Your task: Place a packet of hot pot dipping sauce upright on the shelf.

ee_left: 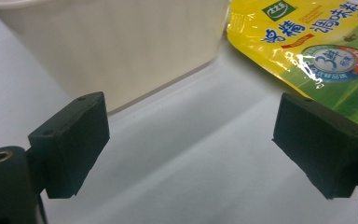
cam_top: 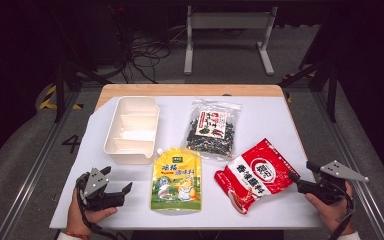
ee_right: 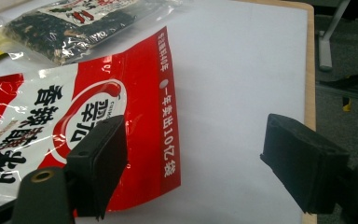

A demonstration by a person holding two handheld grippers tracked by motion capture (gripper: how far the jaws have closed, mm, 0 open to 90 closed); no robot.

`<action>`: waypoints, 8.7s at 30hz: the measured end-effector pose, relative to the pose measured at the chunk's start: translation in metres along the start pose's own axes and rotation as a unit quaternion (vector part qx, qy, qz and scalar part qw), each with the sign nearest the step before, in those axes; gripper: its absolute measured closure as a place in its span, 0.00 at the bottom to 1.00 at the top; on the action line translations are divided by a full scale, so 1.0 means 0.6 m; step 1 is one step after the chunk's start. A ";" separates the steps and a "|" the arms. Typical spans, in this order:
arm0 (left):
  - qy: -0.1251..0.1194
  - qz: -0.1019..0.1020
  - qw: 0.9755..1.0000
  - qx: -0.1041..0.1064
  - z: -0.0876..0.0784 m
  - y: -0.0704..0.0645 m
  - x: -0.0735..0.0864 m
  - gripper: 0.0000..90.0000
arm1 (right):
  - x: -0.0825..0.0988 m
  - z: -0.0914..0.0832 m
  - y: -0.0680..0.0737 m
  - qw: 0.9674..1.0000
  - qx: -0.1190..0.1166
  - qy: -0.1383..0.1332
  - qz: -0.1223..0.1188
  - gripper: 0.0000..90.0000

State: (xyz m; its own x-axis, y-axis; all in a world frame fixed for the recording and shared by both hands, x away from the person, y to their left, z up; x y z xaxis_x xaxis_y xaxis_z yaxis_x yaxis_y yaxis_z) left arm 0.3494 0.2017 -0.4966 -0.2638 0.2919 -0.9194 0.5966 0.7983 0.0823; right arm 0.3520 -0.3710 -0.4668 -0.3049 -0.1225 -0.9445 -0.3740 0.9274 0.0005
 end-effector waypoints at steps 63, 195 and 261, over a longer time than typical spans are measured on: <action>0.005 0.057 0.991 0.119 0.040 -0.095 -0.058 0.20 | -0.098 0.041 0.215 0.961 -0.275 -0.013 -0.024 0.99; 0.011 -0.029 0.998 0.052 -0.074 -0.075 0.020 0.19 | -0.397 0.469 0.458 0.941 -0.307 -0.126 -0.070 0.99; 0.025 -0.021 0.997 0.074 -0.076 -0.089 0.029 0.18 | -0.336 0.568 0.488 0.965 -0.256 -0.027 -0.055 0.58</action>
State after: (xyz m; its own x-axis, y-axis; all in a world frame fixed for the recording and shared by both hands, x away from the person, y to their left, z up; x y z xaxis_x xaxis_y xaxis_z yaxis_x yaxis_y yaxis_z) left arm 0.2784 0.1884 -0.4991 -0.3251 0.2890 -0.9004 0.6886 0.7250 -0.0159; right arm 0.6024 0.0457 -0.3881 -0.1980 -0.1780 -0.9639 -0.7889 0.6126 0.0489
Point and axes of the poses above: each handheld gripper's, and its own axes: z roughly forward along the jaws, x roughly out of its underside, y roughly to its left, the point moved 7 cm from there along z, roughly forward along the jaws, and after that the axes turned 10 degrees about -y, right-handed, at the moved point
